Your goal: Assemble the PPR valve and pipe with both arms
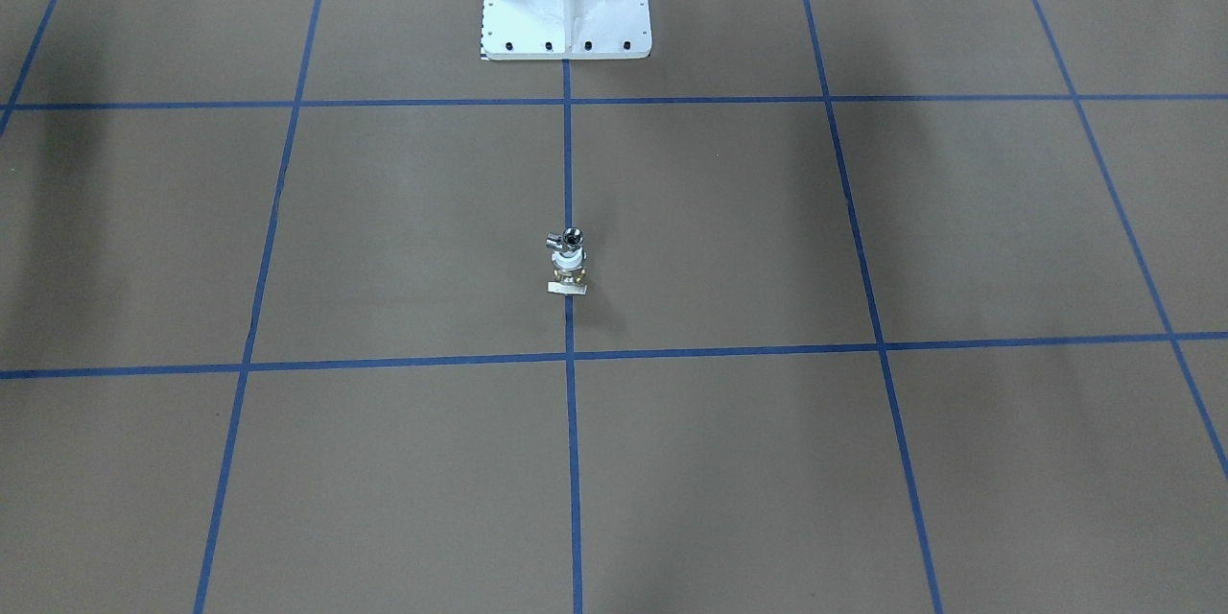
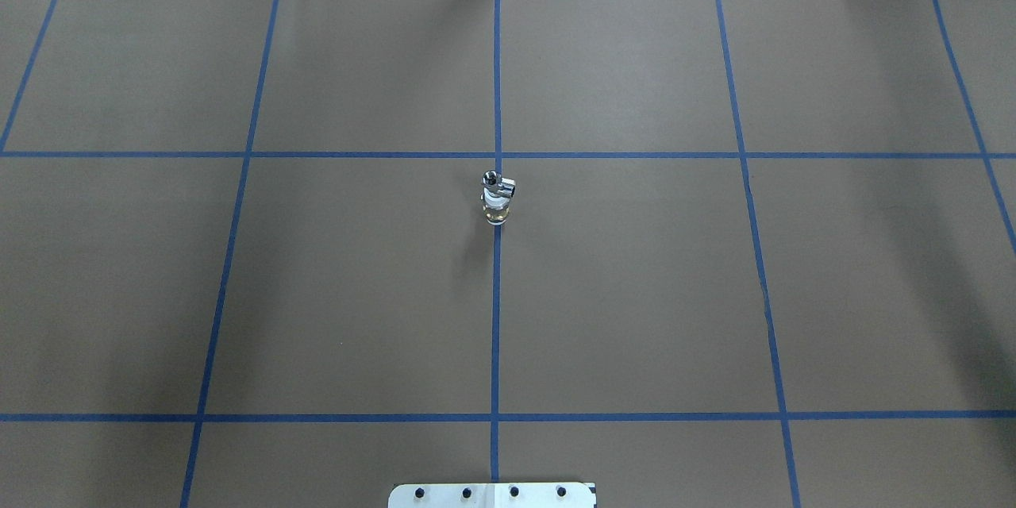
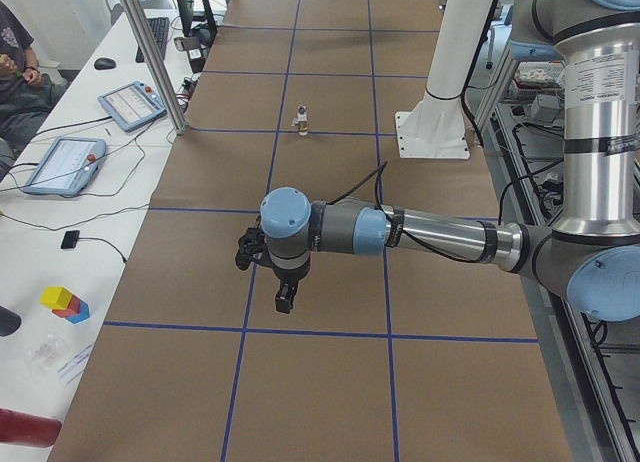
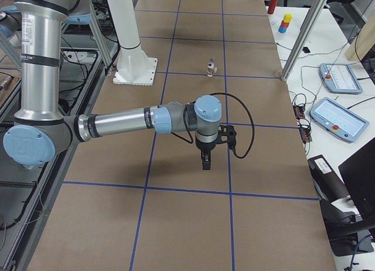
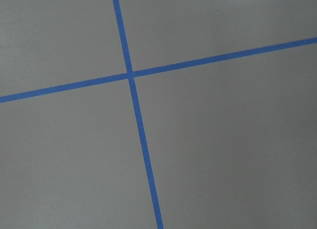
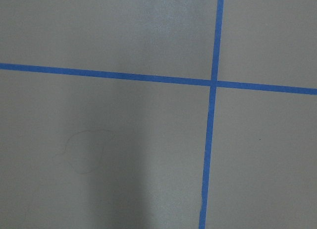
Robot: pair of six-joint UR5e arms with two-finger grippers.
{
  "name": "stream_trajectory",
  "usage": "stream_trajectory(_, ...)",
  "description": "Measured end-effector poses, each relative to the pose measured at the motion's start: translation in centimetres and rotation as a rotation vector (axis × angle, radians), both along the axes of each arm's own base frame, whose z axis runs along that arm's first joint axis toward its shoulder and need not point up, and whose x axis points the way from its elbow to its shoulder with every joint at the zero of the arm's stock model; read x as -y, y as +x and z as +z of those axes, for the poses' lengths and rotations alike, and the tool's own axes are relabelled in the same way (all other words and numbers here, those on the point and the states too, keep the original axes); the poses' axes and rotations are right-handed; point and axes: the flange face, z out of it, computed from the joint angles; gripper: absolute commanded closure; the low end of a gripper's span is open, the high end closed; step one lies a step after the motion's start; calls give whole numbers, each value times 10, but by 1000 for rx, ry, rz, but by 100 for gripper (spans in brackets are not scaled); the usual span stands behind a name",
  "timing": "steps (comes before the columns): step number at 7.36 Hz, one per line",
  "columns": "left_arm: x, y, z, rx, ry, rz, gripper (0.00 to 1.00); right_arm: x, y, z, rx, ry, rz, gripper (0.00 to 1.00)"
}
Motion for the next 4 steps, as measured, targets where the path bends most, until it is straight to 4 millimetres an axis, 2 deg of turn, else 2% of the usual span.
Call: stream_trajectory(4, 0, 0, 1, 6, -1, 0, 0, -1, 0, 2, -2, -13, 1, 0)
